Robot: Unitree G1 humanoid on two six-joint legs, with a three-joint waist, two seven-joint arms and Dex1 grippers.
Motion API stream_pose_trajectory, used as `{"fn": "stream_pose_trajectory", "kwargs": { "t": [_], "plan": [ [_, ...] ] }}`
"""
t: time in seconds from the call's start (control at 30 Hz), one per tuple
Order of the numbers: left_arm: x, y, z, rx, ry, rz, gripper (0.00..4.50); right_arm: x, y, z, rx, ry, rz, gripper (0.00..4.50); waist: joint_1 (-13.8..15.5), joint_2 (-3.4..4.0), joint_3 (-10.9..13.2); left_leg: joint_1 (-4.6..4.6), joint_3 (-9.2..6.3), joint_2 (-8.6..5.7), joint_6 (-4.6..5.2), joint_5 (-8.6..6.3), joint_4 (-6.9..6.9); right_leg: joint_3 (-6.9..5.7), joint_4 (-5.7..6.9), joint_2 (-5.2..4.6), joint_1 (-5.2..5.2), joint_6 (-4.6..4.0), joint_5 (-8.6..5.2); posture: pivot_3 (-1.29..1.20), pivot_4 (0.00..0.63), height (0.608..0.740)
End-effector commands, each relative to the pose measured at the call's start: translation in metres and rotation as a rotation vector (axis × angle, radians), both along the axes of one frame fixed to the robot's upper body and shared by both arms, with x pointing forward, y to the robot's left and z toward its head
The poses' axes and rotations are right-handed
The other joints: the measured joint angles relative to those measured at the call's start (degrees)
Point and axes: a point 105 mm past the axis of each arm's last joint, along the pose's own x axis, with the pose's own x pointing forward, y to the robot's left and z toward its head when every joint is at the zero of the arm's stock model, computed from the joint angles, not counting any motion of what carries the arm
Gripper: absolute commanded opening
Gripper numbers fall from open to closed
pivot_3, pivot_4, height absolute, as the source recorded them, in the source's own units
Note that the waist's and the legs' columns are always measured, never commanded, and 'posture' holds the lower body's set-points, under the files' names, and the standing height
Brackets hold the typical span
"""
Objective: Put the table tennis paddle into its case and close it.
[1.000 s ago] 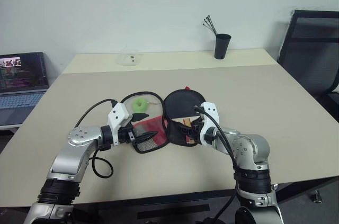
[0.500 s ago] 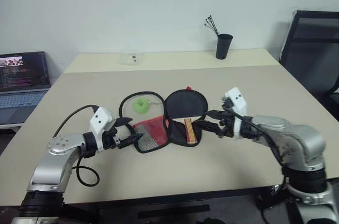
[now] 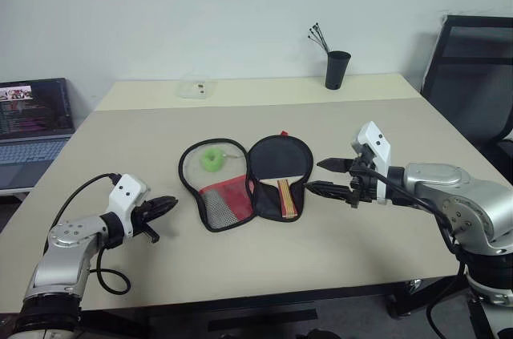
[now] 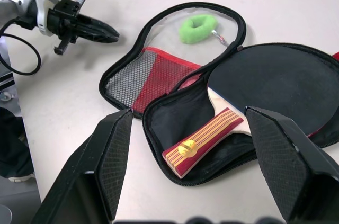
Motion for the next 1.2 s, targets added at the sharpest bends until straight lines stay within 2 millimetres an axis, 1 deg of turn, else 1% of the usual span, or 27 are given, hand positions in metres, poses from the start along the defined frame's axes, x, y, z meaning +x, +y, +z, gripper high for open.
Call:
{"fn": "stream_pose_trajectory", "kwargs": {
  "t": [0.03, 0.13, 0.27, 0.37, 0.43, 0.5, 0.53, 0.7, 0.77, 0.83, 0.9, 0.97, 1.07, 1.13, 1.2],
  "plan": [
    [0.012, 0.001, 0.008, 0.035, -0.047, 0.014, 0.02, -0.002, 0.001, 0.006, 0.001, -0.037, 0.017, 3.69, 0.0, -0.02, 0.0, 0.0, 0.0, 0.0, 0.0, 0.0, 0.0, 0.0, 0.0, 0.0, 0.0, 0.0, 0.0, 0.0, 0.15, 0.74],
    [0.02, -0.002, 0.003, 0.03, -0.041, 0.015, 0.02, -0.001, 0.002, 0.006, 0.001, -0.038, 0.016, 3.69, 0.1, -0.04, 0.0, 0.0, 0.01, -0.01, 0.0, 0.0, 0.01, 0.01, 0.01, 0.0, 0.01, 0.0, 0.0, 0.0, 0.15, 0.74],
    [0.032, -0.013, 0.0, -0.004, -0.052, 0.012, 0.02, 0.0, 0.002, 0.005, 0.002, -0.038, 0.015, 3.69, 0.2, -0.07, 0.0, -0.01, 0.06, -0.04, 0.0, 0.0, 0.02, 0.05, 0.01, 0.0, 0.01, 0.0, 0.01, 0.0, 0.15, 0.74],
    [0.042, -0.028, -0.001, -0.031, -0.064, -0.014, 0.02, -0.001, 0.002, 0.005, 0.002, -0.038, 0.013, 3.69, 0.2, -0.1, 0.0, -0.02, 0.05, -0.04, -0.01, 0.0, 0.04, 0.03, 0.03, 0.01, 0.01, 0.0, 0.01, 0.0, 0.15, 0.74],
    [0.049, -0.042, 0.005, -0.044, -0.09, -0.055, 0.02, 0.0, 0.0, 0.004, -0.002, -0.039, 0.005, 3.69, 0.2, -0.13, 0.0, -0.02, 0.04, -0.05, -0.01, 0.0, 0.08, 0.02, 0.05, 0.02, 0.02, 0.01, 0.02, 0.0, 0.15, 0.74],
    [0.055, -0.054, 0.016, -0.049, -0.127, -0.098, 0.02, 0.0, -0.003, 0.004, -0.008, -0.04, -0.006, 3.69, 0.3, -0.18, 0.0, -0.02, 0.04, -0.06, -0.01, 0.0, 0.1, 0.03, 0.06, 0.02, 0.03, 0.01, 0.02, 0.0, 0.15, 0.74],
    [0.058, -0.06, 0.026, -0.046, -0.156, -0.124, 0.02, 0.0, -0.005, 0.004, -0.011, -0.04, -0.013, 3.69, 0.4, -0.21, 0.0, -0.03, 0.05, -0.06, -0.01, 0.0, 0.11, 0.03, 0.06, 0.02, 0.03, 0.01, 0.02, 0.0, 0.15, 0.74],
    [0.063, -0.101, 0.081, -0.026, -0.308, -0.295, 0.02, 0.001, -0.019, 0.004, -0.025, -0.043, -0.059, 3.69, 0.6, -0.32, 0.1, -0.07, 0.04, -0.07, -0.01, 0.0, 0.13, 0.02, 0.06, 0.07, 0.02, 0.01, 0.02, 0.0, 0.15, 0.74],
    [0.064, -0.115, 0.094, -0.021, -0.337, -0.344, 0.02, 0.001, -0.023, 0.004, -0.028, -0.042, -0.074, 3.69, 0.7, -0.33, 0.1, -0.07, 0.04, -0.09, -0.01, 0.0, 0.13, 0.02, 0.06, 0.09, 0.03, 0.01, 0.02, 0.0, 0.15, 0.74],
    [0.066, -0.131, 0.101, -0.035, -0.35, -0.382, 0.02, 0.001, -0.028, 0.004, -0.03, -0.039, -0.088, 3.69, 0.7, -0.33, 0.0, -0.05, 0.07, -0.13, -0.01, 0.0, 0.14, 0.06, 0.06, 0.17, 0.03, 0.01, 0.03, 0.0, 0.15, 0.74],
    [0.069, -0.147, 0.1, -0.04, -0.347, -0.422, 0.02, 0.001, -0.033, 0.004, -0.029, -0.029, -0.103, 3.69, 0.7, -0.33, 0.0, -0.04, 0.08, -0.15, -0.01, 0.0, 0.15, 0.08, 0.05, 0.18, 0.05, 0.02, 0.03, 0.0, 0.15, 0.74],
    [0.071, -0.158, 0.097, -0.041, -0.34, -0.447, 0.02, 0.001, -0.036, 0.003, -0.027, -0.022, -0.114, 3.69, 0.7, -0.33, 0.0, -0.04, 0.09, -0.16, -0.01, 0.0, 0.16, 0.09, 0.06, 0.19, 0.05, 0.03, 0.03, 0.0, 0.15, 0.74],
    [0.072, -0.175, 0.086, -0.045, -0.31, -0.49, 0.02, 0.002, -0.039, 0.001, -0.016, -0.006, -0.134, 3.69, 0.6, -0.34, 0.1, -0.03, 0.09, -0.14, -0.01, 0.0, 0.17, 0.1, 0.06, 0.24, 0.05, 0.03, 0.04, 0.0, 0.15, 0.74],
    [0.074, -0.184, 0.077, -0.051, -0.286, -0.505, 0.02, 0.003, -0.04, -0.002, -0.015, 0.006, -0.146, 3.69, 0.6, -0.34, 0.1, -0.03, 0.07, -0.13, -0.01, 0.0, 0.17, 0.09, 0.06, 0.27, 0.05, 0.03, 0.04, 0.0, 0.15, 0.74],
    [0.075, -0.188, 0.073, -0.045, -0.281, -0.511, 0.02, 0.003, -0.04, -0.004, -0.015, 0.011, -0.151, 3.69, 0.6, -0.34, 0.1, -0.04, 0.07, -0.14, -0.01, 0.0, 0.17, 0.09, 0.06, 0.27, 0.05, 0.03, 0.04, 0.0, 0.15, 0.74]
  ]
}}
